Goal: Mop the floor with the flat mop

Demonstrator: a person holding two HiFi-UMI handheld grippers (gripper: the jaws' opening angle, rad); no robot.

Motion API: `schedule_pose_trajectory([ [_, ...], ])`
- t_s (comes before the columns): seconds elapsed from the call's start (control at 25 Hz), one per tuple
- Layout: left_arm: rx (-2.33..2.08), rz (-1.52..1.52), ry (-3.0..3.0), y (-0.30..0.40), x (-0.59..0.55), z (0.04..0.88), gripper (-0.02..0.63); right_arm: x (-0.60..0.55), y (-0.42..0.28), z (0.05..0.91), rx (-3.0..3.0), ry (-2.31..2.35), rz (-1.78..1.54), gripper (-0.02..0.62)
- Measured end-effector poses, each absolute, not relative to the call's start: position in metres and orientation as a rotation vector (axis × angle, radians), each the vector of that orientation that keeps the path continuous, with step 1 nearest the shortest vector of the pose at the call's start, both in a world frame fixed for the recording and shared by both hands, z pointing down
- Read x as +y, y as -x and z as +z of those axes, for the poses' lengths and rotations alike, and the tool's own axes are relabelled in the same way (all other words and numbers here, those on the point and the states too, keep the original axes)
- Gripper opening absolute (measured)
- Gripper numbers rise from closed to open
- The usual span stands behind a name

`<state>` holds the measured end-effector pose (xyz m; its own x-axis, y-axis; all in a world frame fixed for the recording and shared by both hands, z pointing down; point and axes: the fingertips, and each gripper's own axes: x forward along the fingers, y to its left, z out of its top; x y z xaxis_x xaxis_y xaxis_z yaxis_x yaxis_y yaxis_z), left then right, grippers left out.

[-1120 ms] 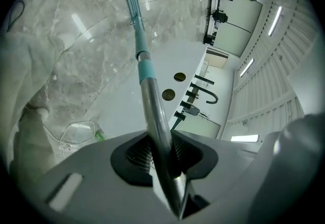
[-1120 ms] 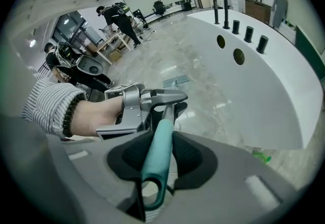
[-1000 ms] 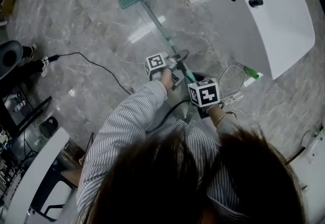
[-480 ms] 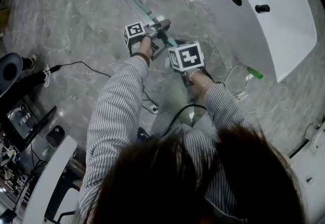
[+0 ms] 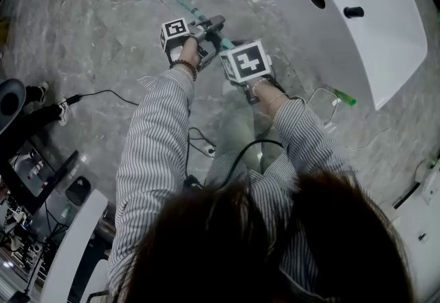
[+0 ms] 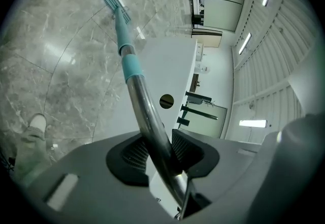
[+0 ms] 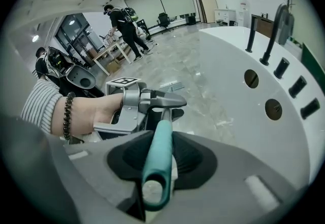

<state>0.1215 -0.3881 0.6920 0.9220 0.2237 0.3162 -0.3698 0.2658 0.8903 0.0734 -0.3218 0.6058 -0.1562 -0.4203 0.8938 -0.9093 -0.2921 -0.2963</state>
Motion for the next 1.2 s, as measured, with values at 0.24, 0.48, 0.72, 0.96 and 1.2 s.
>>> schedule_pose_trajectory([
  [0.24, -0.137, 0.431, -1.245, -0.119, -0.384, 0.694, 0.120, -0.318, -0.071, 0.607, -1.490, -1.667, 1.452, 0.112],
  [0.48, -0.139, 0.426, -1.249, -0.120, -0.389, 0.694, 0.120, -0.323, -0.073, 0.605, -1.489, -1.668, 1.454, 0.112],
  [0.72, -0.144, 0.425, -1.253, -0.124, -0.378, 0.695, 0.121, -0.311, -0.077, 0.606, -1.486, -1.665, 1.452, 0.112],
  [0.96, -0.177, 0.390, -1.259, -0.124, -0.349, 0.692, 0.123, -0.281, -0.078, 0.603, -1.503, -1.650, 1.464, 0.112],
  [1.2, -0.207, 0.359, -1.258, -0.121, -0.300, 0.690, 0.123, -0.230, -0.076, 0.600, -1.550, -1.614, 1.461, 0.112],
])
